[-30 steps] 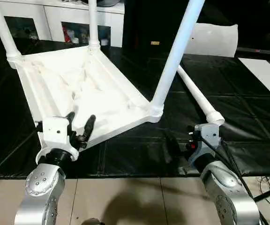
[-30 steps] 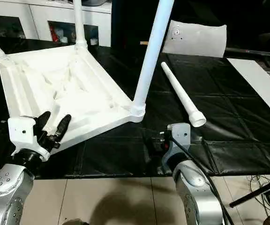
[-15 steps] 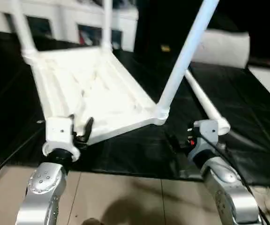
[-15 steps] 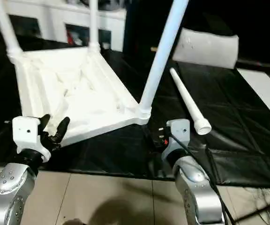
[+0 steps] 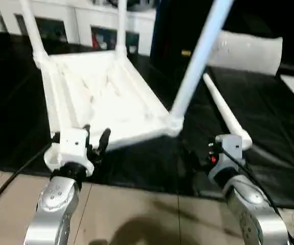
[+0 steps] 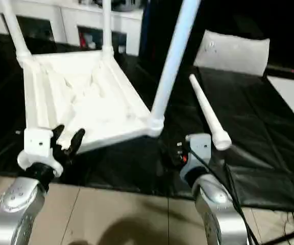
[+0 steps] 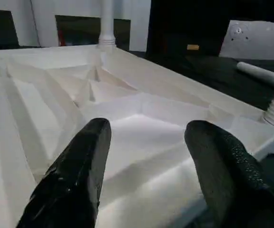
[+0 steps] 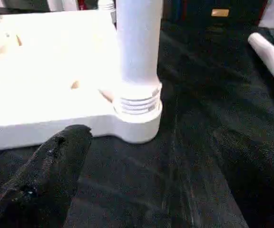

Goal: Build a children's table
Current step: Move to table

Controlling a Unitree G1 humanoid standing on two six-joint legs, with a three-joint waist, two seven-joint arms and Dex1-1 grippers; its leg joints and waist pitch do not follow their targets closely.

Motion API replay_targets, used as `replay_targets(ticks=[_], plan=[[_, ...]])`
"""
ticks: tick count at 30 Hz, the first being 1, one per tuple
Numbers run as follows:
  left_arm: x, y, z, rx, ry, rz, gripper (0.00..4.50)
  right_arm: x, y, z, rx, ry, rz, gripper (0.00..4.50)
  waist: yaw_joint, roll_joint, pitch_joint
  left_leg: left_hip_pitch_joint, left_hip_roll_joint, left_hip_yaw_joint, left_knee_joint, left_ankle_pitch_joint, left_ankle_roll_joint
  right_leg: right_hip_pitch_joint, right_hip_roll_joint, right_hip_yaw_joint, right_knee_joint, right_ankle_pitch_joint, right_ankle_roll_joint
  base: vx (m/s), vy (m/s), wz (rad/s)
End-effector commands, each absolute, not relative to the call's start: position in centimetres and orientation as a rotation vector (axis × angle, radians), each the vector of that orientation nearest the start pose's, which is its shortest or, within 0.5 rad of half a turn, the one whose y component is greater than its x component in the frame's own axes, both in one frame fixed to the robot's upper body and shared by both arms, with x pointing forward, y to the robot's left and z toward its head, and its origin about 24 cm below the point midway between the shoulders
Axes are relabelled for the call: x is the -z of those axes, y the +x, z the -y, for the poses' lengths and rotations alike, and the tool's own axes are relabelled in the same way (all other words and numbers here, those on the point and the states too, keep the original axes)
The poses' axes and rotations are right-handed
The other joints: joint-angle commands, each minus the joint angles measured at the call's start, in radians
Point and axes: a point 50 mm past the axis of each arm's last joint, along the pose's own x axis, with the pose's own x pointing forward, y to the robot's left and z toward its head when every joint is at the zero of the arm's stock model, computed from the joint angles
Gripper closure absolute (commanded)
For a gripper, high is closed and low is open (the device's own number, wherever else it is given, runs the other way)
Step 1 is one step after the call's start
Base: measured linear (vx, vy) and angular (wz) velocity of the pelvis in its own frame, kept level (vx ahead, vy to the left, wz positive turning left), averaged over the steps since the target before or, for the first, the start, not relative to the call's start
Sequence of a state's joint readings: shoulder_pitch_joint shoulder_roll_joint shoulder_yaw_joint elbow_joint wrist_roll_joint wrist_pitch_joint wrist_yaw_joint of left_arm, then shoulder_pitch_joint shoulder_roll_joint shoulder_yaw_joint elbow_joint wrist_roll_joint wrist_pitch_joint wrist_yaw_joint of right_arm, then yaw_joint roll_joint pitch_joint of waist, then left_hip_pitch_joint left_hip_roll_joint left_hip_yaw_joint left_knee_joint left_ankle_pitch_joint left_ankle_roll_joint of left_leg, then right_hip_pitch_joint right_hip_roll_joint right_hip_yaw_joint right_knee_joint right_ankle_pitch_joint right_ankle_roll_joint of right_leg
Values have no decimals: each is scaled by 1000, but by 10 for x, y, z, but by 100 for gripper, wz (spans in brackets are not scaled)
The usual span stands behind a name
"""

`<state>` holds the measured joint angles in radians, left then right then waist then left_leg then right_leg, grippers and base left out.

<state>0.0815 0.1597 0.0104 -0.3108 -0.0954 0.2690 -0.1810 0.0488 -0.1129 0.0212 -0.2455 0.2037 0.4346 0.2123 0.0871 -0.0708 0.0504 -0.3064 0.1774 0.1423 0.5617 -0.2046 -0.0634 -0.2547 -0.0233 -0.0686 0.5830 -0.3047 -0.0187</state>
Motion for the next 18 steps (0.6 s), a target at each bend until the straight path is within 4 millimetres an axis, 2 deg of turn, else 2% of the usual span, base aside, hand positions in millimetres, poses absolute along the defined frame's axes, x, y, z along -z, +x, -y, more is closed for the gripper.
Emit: replay_targets(ticks=[1,2,3,4,5,6,7,8,9,10,11,12,13,14,15,16,17,18], plan=[[-75,233,-164,220,75,-30,166,-51,238,150,-271,111,-228,0,-8,21,-37,19,59,-22,-88,-379,51,16,-78,43,-95,-289,-98,130,69,-1],[-75,233,-163,225,79,-31,166,-52,238,150,-271,112,-229,0,-9,23,-43,21,59,-24,-89,-336,71,24,-75,39,-89,-222,-98,175,58,-2],[-75,233,-163,235,89,-34,166,-52,238,150,-272,113,-229,0,-17,23,-53,38,63,-35,-87,-254,127,21,-65,32,-69,-93,-87,178,34,1],[-75,233,-163,235,89,-34,166,-52,238,150,-272,113,-229,0,-27,25,-57,55,66,-47,-80,-192,193,10,-64,26,-48,-2,-73,178,34,1],[-75,233,-163,235,89,-34,166,-52,238,149,-274,113,-228,0,-30,24,-62,60,63,-51,-71,-146,234,10,-63,24,-39,50,-59,177,5,3],[-75,232,-163,237,92,-34,166,-51,238,149,-275,114,-228,0,-32,17,-68,62,53,-51,-47,-50,318,11,-64,27,-25,140,-26,178,-14,5],[-75,232,-163,239,95,-34,166,-51,238,149,-275,115,-227,0,-28,7,-68,29,18,-29,-21,5,346,42,-62,42,-33,223,8,178,-14,5],[-76,231,-163,246,97,-32,166,-51,237,150,-274,115,-227,0,-14,-5,-69,-23,-26,-6,8,18,326,95,-53,62,-52,287,43,151,0,10],[-76,231,-163,248,97,-32,166,-51,237,150,-273,116,-226,0,5,-5,-73,-83,-43,2,32,6,240,147,-64,86,-70,345,106,165,17,4],[-75,231,-163,250,99,-32,166,-51,236,151,-270,119,-225,0,21,2,-74,-92,-44,-5,31,21,179,167,-32,72,-59,440,187,165,17,4],[-75,230,-163,254,102,-33,166,-51,235,152,-267,119,-223,0,19,12,-74,-71,-35,-16,22,46,167,158,-7,53,-35,495,227,197,16,1],[-75,229,-163,258,104,-33,166,-50,234,152,-265,118,-223,0,-22,41,-98,112,45,-112,13,218,305,-3,20,-17,92,433,293,296,-95,-1],[-75,229,-163,258,104,-33,166,-50,234,152,-265,118,-223,0,-78,32,-108,264,200,-247,9,475,585,-224,-74,-1,193,-88,240,296,-95,-1],[-74,228,-163,266,93,-31,166,-50,231,154,-256,125,-222,0,-75,31,-91,244,195,-224,23,569,611,-249,-92,16,194,-154,181,183,-102,7],[-74,227,-163,273,65,-22,166,-49,228,155,-250,128,-222,0,-78,17,-78,157,143,-125,12,645,557,-255,-95,30,194,39,106,-137,8,11],[-73,226,-164,277,60,-28,166,-48,226,155,-248,129,-223,0,-69,-3,-67,62,24,-11,22,583,463,-210,-76,30,91,326,16,-137,8,11],[-73,226,-164,277,60,-28,166,-48,226,155,-248,129,-223,0,-67,-34,-70,56,-41,27,49,471,406,-185,-71,48,16,435,-2,-211,2,9],[-69,223,-163,308,32,-42,166,-46,220,157,-227,127,-233,0,-38,-74,-65,1,-92,38,77,119,275,-108,-126,151,-67,218,81,0,0,0]])
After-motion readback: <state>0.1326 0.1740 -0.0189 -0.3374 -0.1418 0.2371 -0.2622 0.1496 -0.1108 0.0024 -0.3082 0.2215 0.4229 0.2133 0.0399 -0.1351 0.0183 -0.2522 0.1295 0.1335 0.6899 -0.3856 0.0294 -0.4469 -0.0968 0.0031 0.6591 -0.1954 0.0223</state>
